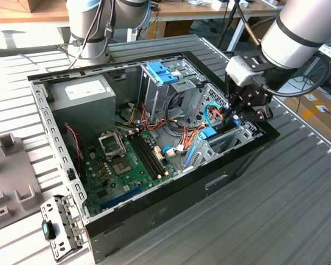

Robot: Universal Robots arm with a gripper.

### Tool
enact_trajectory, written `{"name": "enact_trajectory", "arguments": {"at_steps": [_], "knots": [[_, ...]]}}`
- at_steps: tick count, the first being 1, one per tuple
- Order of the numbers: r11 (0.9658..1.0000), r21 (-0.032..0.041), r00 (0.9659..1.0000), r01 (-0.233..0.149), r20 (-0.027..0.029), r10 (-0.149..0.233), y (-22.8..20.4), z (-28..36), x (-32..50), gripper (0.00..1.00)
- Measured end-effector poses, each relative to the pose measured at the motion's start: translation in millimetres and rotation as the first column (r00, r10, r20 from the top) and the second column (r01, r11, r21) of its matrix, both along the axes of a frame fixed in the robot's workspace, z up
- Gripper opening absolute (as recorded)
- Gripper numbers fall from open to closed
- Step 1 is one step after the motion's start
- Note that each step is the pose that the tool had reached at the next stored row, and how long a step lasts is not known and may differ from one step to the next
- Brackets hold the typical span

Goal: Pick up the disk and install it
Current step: 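Insert the first disk wire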

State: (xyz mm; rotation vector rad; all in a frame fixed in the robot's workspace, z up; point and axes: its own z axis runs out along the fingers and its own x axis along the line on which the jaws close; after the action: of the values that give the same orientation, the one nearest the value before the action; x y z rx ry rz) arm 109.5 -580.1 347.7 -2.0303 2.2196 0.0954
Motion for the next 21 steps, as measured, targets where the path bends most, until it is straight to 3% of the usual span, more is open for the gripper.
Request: {"name": "enact_trajectory", "arguments": {"at_steps": [2, 4, 8, 21], "knots": [[0.9999, 0.0115, 1.0, 0.0, 0.0001, 0.0, -0.1, 1.2, 0.0, 0.17], [0.9999, 0.0138, 1.0, -0.001, 0.0, 0.001, -0.7, 1.3, 0.3, 0.17], [0.9999, 0.0144, 1.0, -0.002, 0.0, 0.002, -5.5, 1.1, 0.4, 0.17], [0.9999, 0.0142, 1.0, -0.005, -0.002, 0.005, -8.1, -4.7, 0.5, 0.17]]}}
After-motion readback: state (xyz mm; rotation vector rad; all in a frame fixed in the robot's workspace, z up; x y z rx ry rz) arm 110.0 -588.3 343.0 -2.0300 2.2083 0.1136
